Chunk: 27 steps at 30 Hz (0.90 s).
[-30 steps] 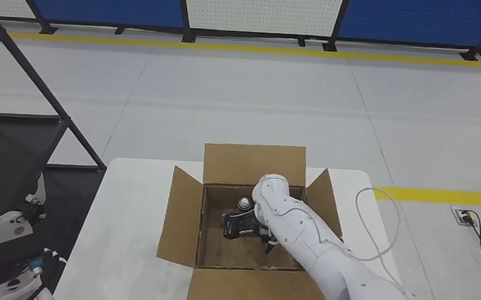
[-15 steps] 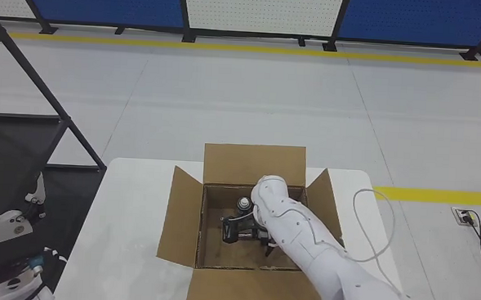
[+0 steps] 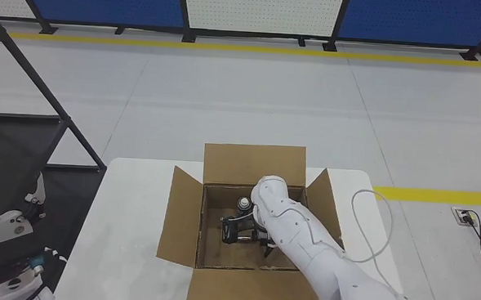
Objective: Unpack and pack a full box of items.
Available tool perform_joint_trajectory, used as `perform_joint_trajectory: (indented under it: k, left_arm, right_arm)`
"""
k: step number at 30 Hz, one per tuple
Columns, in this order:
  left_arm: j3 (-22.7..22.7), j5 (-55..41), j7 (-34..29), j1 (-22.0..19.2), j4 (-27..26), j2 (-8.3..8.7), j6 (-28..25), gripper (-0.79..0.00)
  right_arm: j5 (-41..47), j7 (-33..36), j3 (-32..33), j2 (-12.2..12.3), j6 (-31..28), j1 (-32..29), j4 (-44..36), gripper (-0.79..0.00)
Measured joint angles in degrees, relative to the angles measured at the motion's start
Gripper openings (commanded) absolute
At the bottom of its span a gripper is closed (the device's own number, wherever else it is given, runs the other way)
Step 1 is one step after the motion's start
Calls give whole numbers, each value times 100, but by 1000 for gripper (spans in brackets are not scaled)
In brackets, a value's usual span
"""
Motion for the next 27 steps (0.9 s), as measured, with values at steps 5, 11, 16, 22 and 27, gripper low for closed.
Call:
perform_joint_trajectory:
  k: [5, 11, 16, 22, 27]
  left_arm:
    - [0, 10, 7, -4, 0, -8, -10, 0]
    - [15, 24, 26, -23, 13, -17, -24, 0]
    - [20, 30, 38, -33, 19, -24, -48, 0]
    - [32, 40, 50, -59, 30, -30, -87, 0]
    - [76, 78, 51, -95, 52, -34, -154, 0]
  right_arm:
    - [-49, -256, 22, 24, -1, 82, 34, -785]
    - [-93, -456, 34, 76, -2, 160, 70, -785]
    - [-117, -655, 36, 139, -2, 184, 26, -785]
    - [-190, -983, -3, 261, -2, 237, -113, -785]
    - [-308, -1421, -41, 418, -2, 334, -226, -785]
